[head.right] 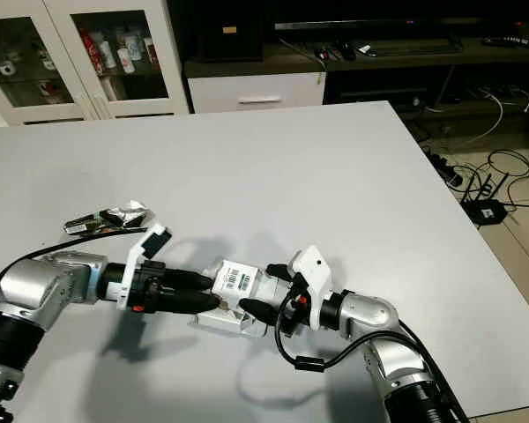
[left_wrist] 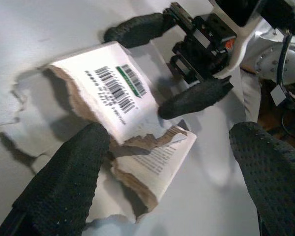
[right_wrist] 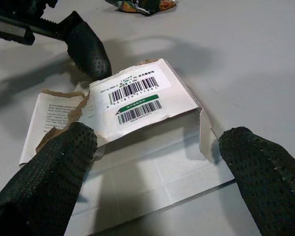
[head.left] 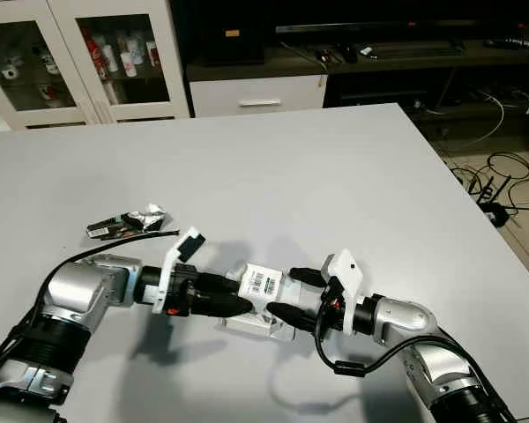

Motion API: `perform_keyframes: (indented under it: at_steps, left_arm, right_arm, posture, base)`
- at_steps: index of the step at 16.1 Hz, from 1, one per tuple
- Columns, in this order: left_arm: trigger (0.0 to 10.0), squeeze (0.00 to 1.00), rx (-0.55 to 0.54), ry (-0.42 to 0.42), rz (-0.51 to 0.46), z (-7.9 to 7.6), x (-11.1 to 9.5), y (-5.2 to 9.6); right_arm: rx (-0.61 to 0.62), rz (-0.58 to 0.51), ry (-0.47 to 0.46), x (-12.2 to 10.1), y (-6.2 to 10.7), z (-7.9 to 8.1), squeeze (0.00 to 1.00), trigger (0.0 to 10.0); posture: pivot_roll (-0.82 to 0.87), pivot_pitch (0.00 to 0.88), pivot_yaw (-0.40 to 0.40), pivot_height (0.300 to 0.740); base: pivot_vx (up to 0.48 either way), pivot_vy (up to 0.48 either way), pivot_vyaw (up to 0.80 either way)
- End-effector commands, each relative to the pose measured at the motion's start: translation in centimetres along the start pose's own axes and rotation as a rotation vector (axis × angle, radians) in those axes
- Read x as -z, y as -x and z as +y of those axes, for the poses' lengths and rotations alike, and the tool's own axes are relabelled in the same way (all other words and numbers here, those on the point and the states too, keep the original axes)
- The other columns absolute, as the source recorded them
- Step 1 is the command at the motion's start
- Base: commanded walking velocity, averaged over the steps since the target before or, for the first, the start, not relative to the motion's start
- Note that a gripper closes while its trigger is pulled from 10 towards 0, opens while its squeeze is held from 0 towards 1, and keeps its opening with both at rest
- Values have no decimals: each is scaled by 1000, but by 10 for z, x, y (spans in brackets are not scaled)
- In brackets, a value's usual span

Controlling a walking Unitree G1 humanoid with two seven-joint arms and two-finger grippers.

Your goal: Picking trash to rubbish bin

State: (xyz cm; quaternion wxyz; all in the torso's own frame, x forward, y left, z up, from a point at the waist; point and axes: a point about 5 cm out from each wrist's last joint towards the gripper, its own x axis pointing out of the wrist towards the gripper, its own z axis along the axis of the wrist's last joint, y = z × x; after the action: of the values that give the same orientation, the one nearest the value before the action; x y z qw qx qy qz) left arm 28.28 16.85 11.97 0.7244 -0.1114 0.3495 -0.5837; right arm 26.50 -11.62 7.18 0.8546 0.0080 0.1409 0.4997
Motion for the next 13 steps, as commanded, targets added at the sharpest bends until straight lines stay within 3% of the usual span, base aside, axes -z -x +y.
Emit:
perform_keyframes:
  at_steps: [1,4,13]
  left_arm:
    - [10000,0,12,-20,30,-3,2,-5]
    - [10000,0,31,-31,53,-6,3,-9]
    - [10000,0,-23,-62,93,-3,4,4]
  right_arm:
    - [16,2,-3,1,1,0,0,10000]
    - [21,2,-3,1,3,0,0,10000]
    - [19,2,-8,2,2,0,0,10000]
  posture:
    - [-4,61,47,740]
    - [-5,62,49,740]
    - [3,62,50,740]
  base:
    - [0,0,0]
    - [0,0,0]
    - [0,0,0]
